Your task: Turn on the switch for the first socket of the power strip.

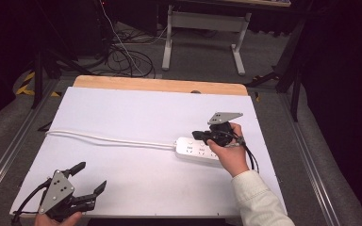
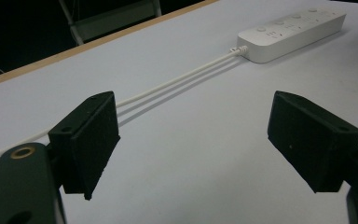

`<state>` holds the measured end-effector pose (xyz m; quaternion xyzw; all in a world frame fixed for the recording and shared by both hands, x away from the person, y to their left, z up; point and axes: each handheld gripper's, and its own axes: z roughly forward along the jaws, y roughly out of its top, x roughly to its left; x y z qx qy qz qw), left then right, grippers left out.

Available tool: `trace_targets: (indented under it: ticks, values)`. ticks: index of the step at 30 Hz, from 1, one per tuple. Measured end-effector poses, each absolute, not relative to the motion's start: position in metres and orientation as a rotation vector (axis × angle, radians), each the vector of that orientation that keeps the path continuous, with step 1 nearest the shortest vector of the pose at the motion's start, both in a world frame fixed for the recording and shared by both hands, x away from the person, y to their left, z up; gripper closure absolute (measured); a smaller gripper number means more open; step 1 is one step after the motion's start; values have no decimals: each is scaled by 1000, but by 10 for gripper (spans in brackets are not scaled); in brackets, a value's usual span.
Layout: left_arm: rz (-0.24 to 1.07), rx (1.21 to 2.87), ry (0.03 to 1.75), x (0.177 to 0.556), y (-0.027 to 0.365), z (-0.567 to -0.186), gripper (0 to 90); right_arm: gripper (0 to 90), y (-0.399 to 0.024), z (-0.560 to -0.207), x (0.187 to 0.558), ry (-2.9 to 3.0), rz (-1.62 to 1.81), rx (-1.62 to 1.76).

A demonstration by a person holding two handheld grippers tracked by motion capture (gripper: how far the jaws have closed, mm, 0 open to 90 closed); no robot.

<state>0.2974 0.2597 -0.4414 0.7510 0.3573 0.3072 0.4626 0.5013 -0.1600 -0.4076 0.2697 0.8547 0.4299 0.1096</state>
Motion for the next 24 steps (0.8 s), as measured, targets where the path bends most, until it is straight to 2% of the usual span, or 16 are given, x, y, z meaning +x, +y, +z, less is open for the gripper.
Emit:
trace_targets:
  ticks: [24]
  values:
    - [757,1847,871,298,260,-441,172,900,-139,-440,522,2572,1056,831]
